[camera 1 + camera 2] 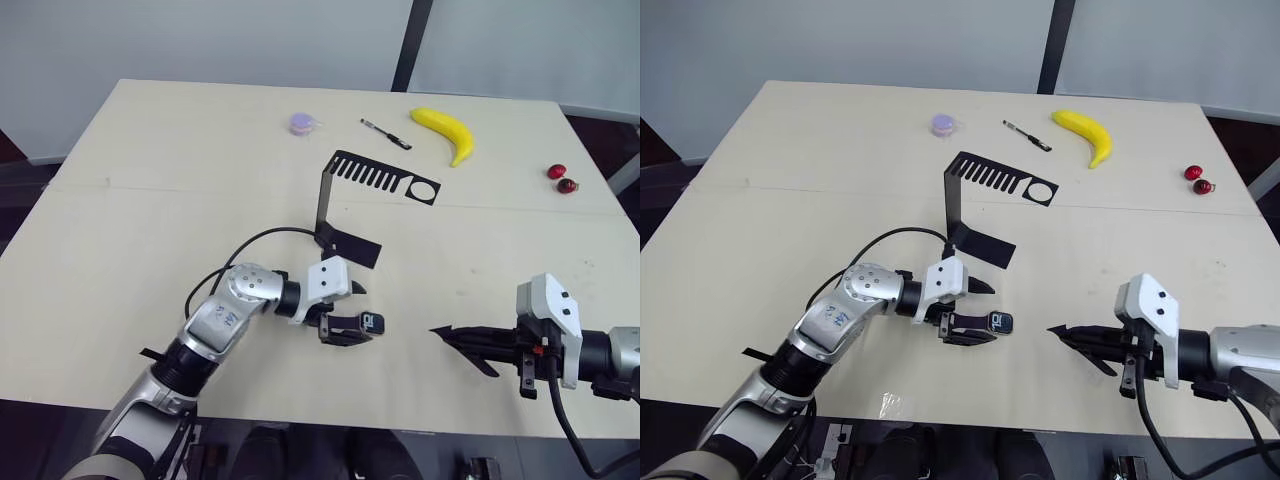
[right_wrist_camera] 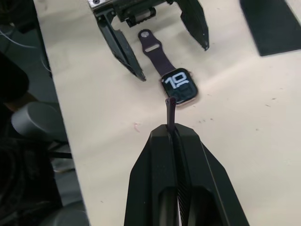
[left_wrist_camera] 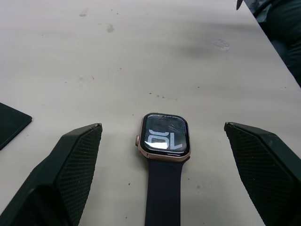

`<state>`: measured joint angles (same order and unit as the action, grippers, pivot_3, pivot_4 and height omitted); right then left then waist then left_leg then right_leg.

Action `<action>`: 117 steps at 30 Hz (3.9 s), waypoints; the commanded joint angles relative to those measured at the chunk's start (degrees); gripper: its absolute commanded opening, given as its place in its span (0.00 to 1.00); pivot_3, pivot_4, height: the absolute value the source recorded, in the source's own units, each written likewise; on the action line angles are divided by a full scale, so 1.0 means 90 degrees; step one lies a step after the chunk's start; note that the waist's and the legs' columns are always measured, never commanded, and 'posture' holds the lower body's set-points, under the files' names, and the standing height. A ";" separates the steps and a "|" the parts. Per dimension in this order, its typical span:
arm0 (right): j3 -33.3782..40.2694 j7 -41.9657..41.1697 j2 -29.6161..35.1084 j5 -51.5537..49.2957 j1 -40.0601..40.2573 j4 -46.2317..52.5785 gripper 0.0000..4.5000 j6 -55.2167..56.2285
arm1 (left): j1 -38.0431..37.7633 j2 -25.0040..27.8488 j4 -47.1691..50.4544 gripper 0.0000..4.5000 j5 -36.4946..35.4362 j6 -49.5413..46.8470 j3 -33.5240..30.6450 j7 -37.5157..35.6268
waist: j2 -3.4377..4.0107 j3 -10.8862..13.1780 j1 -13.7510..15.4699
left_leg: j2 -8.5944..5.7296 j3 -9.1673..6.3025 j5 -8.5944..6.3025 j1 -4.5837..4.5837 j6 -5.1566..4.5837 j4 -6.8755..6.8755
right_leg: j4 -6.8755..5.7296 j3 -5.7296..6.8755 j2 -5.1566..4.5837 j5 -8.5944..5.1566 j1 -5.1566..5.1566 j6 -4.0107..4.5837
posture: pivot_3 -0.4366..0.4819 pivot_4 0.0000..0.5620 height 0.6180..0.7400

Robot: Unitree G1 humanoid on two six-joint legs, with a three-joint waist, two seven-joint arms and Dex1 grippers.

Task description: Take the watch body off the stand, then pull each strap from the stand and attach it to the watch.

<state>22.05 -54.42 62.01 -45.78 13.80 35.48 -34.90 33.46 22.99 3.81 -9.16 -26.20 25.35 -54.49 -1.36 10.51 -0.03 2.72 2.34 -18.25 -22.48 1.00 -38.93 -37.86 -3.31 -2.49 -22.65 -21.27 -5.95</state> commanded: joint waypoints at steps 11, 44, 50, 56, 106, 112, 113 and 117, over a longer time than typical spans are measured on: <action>-0.0144 -0.0166 -0.0377 0.0478 0.0021 0.0078 0.00 0.0167 | 0.0041 -0.0383 -0.0416 0.99 0.0588 0.0334 0.0264 0.0098 | 0.0000 0.0000 0.0002 | 0.0000 0.0000 0.0000 0.0001 0.0000 -0.0004 | -0.0006 0.0001 -0.0001 0.0000 0.0000 0.0000 | 0.48 0.27 1.00; -0.2485 0.1192 -0.1262 0.4315 -0.1768 0.0868 0.00 0.2309 | 0.1616 0.0098 -0.2233 0.35 -0.2875 -0.4815 -0.2010 -0.1575 | 0.0000 0.0000 -0.0026 | -0.0007 -0.0002 0.0003 0.0004 0.0005 -0.0012 | -0.0072 -0.0005 -0.0001 0.0000 -0.0028 0.0000 | 0.48 0.27 1.00; -0.2822 0.1350 -0.1639 0.4706 -0.1945 0.0827 0.00 0.2374 | 0.1677 0.0143 -0.2283 0.35 -0.2851 -0.4794 -0.1944 -0.1550 | 0.0000 0.0000 -0.0042 | -0.0006 -0.0002 0.0004 0.0006 0.0007 -0.0013 | -0.0083 -0.0007 -0.0001 0.0000 -0.0030 0.0000 | 0.48 0.27 1.00; -0.2942 0.1366 -0.1841 0.4946 -0.2060 0.0760 0.00 0.2354 | 0.1659 0.0142 -0.2200 0.35 -0.2865 -0.4810 -0.1935 -0.1523 | 0.0000 0.0000 -0.0032 | -0.0008 -0.0003 0.0004 0.0005 0.0007 -0.0014 | -0.0088 -0.0005 -0.0004 0.0000 -0.0031 0.0000 | 0.48 0.27 1.00; -0.2974 0.1206 -0.1966 0.5063 -0.2250 0.0566 0.00 0.2392 | 0.1630 0.0010 -0.2203 0.35 -0.2921 -0.4677 -0.2032 -0.1438 | 0.0000 0.0000 -0.0045 | -0.0007 -0.0003 0.0003 0.0006 0.0007 -0.0017 | -0.0100 -0.0003 -0.0003 0.0000 -0.0032 0.0000 | 0.48 0.27 1.00; -0.3008 0.1204 -0.2011 0.5019 -0.2357 0.0594 0.00 0.2365 | 0.1557 -0.0012 -0.2143 0.35 -0.2915 -0.4645 -0.2034 -0.1396 | 0.0000 0.0000 -0.0046 | -0.0007 -0.0003 0.0004 0.0006 0.0007 -0.0017 | -0.0100 -0.0003 -0.0003 0.0000 -0.0032 0.0000 | 0.48 0.27 1.00; -0.3012 0.1191 -0.2005 0.5011 -0.2362 0.0595 0.00 0.2367 | 0.1546 -0.0032 -0.2138 0.35 -0.2903 -0.4620 -0.2041 -0.1366 | 0.0000 0.0000 -0.0046 | -0.0007 -0.0003 0.0004 0.0006 0.0007 -0.0017 | -0.0100 -0.0004 -0.0003 0.0000 -0.0032 0.0000 | 0.48 0.27 1.00; -0.3040 0.1135 -0.1941 0.5060 -0.2371 0.0555 0.00 0.2398 | 0.1560 -0.0131 -0.2099 0.35 -0.2959 -0.4664 -0.2103 -0.1266 | 0.0000 0.0000 -0.0044 | -0.0008 -0.0003 0.0004 0.0006 0.0007 -0.0017 | -0.0100 -0.0003 -0.0003 0.0000 -0.0032 0.0000 | 0.48 0.27 1.00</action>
<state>-6.09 -43.64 44.32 0.36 -7.03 38.77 -14.05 47.03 22.55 -16.67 -33.89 -68.25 7.29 -65.99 -1.36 10.51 -0.43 2.65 2.31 -18.22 -22.43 1.06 -39.08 -38.76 -3.34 -2.52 -22.65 -21.56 -5.95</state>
